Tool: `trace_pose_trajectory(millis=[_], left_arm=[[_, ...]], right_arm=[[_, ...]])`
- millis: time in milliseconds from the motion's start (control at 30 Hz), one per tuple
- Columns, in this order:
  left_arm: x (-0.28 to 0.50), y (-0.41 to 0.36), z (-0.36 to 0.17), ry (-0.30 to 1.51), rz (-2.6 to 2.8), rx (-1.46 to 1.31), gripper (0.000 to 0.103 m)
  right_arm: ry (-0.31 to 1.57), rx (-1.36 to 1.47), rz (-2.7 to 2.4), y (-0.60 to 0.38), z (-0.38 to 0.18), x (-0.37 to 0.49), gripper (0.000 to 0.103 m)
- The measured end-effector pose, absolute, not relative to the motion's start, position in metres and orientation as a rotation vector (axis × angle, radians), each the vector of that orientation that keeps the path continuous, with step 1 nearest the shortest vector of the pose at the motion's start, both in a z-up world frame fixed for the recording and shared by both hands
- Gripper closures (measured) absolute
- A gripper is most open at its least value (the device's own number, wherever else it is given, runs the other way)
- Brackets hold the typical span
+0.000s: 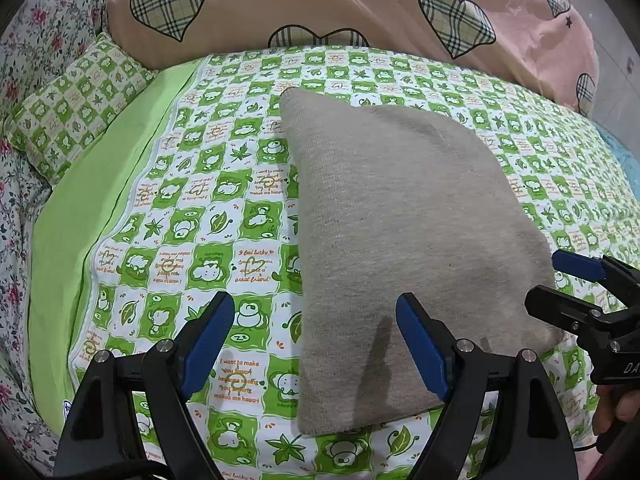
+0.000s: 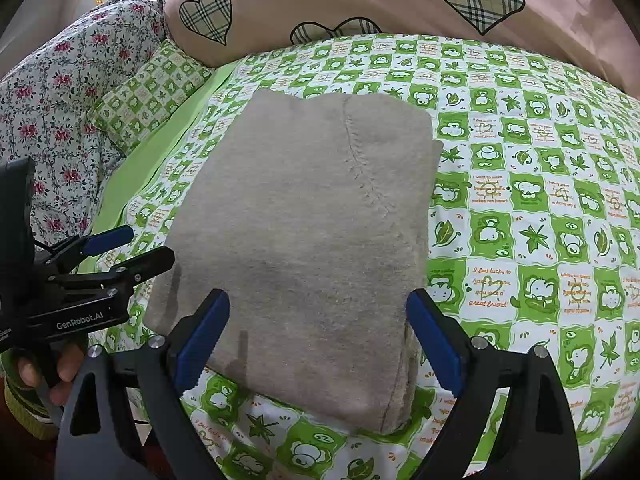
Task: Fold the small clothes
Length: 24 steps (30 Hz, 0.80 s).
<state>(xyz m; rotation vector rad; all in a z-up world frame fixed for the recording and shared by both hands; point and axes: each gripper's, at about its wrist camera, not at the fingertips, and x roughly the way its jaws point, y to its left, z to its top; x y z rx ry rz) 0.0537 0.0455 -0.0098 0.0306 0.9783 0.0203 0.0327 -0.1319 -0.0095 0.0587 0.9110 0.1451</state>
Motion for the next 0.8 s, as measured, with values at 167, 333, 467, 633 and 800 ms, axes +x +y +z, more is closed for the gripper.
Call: trace_pose_trajectory(millis=[167, 333, 467, 633, 800], left_arm=[[0.0540, 0.0450, -0.0108, 0.985, 0.017, 0.026, 0.020], [0.0554, 0.0465, -0.0120, 0.990, 0.015, 0.021, 0.019], [0.0571, 0.0476, -0.0111, 0.988, 0.012, 0.025, 0.019], [0.0577, 0.0473, -0.0102, 0.985, 0.010, 0.025, 0.019], [0.0580, 0.0462, -0.0091, 0.984, 0.006, 0.027, 0.019]], right_arm=[[0.911, 0.064, 0.145, -0.1310, -0.0098, 0.0326, 0.012], [0.910, 0.068, 0.147, -0.1326, -0.0094, 0.0337, 0.012], [0.905, 0.072, 0.149, -0.1348, -0.0081, 0.0342, 0.012], [0.902, 0.072, 0.148, -0.1331, -0.0073, 0.0337, 0.012], [0.900, 0.072, 0.149, -0.1318, -0.0064, 0.0337, 0.012]])
